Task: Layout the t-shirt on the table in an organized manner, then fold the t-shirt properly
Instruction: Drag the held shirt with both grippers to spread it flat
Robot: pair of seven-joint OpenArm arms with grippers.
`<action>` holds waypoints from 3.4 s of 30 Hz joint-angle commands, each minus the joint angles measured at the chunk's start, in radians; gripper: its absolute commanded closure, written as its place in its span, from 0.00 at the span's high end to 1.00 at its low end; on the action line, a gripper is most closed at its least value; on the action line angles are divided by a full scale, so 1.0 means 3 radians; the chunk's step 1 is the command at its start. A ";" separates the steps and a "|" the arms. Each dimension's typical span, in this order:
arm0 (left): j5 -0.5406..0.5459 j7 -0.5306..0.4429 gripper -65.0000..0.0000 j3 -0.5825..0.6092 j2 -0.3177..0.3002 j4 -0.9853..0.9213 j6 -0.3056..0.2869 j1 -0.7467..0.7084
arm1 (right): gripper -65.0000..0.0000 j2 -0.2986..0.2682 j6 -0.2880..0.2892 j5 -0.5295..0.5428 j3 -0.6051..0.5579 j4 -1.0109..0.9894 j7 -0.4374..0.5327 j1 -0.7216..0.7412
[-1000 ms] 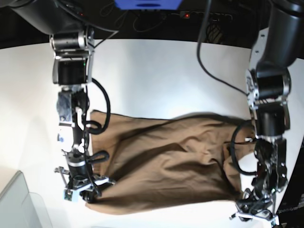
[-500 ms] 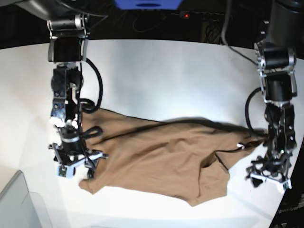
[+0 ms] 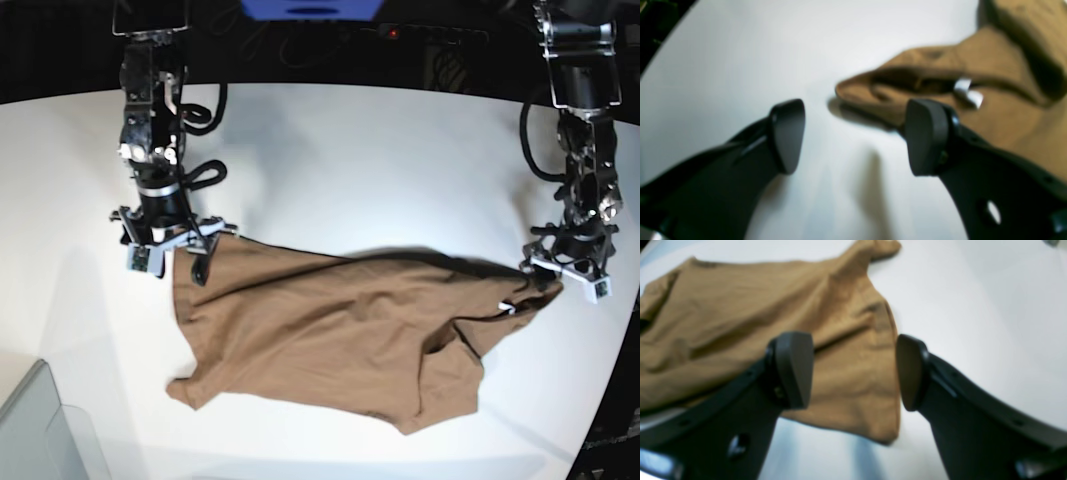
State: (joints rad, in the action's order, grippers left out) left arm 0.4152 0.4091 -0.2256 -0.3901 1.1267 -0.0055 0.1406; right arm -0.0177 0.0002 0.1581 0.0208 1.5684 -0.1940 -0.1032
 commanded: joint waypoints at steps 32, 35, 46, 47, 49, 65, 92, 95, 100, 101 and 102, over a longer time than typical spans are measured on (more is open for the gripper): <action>0.0045 -0.0389 0.01 0.0161 -0.0099 0.0318 0.0011 0.0398 | 0.00 -0.0056 0.0012 0.0002 0.0117 0.0001 0.0087 0.0132; 0.0040 0.0004 0.01 -0.0202 -0.0042 0.0845 0.0006 0.0378 | 0.00 -0.0051 0.0012 0.0002 0.0230 0.0308 0.0081 0.0132; 0.0040 0.0746 0.01 -0.0596 -0.0017 0.1689 0.0006 0.0363 | 0.00 -0.0056 0.0017 0.0007 0.0450 0.1070 0.0076 0.0157; 0.0040 0.0792 0.02 -0.0544 0.0014 0.1627 0.0006 0.0327 | 0.00 -0.0051 0.0017 0.0007 0.0450 0.1070 0.0076 0.0162; 0.0025 0.0905 0.02 -0.0432 0.0121 0.1520 0.0006 0.0230 | 0.00 -0.0046 0.0017 0.0007 0.0450 0.1045 0.0076 0.0142; -0.0394 0.0935 0.69 0.0376 0.0300 0.0993 0.0006 -0.0006 | 0.00 -0.0030 0.0017 0.0007 0.0434 0.0953 0.0076 -0.0006; -0.0481 0.0705 0.01 0.0013 0.0428 0.1213 0.0011 0.0378 | 0.00 -0.0097 0.0017 0.0002 0.0465 0.0600 0.0081 -0.0022; -0.0481 0.0669 0.00 -0.0191 0.0490 0.1295 0.0006 0.0434 | 0.00 -0.0138 0.0017 0.0002 0.0465 0.0610 0.0097 -0.0011; -0.0512 0.0679 0.00 -0.0197 0.0561 0.1090 0.0006 0.0721 | 0.00 -0.0168 0.0017 0.0002 0.0460 0.0641 0.0081 0.0121; -0.0512 0.0674 0.00 -0.0197 0.0571 0.1003 0.0006 0.0782 | 0.00 -0.0168 0.0017 0.0002 0.0460 0.0646 0.0081 0.0132; -0.0512 0.0669 0.00 -0.0197 0.0587 0.0911 0.0021 0.0838 | 0.00 -0.0174 0.0017 0.0002 0.0455 0.0646 0.0081 0.0188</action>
State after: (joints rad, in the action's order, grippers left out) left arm 0.2626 0.6270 -0.2798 -0.2028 1.3827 -0.0036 0.3710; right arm -0.0616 0.0032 0.1577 0.1551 1.7409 -0.2024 -0.0631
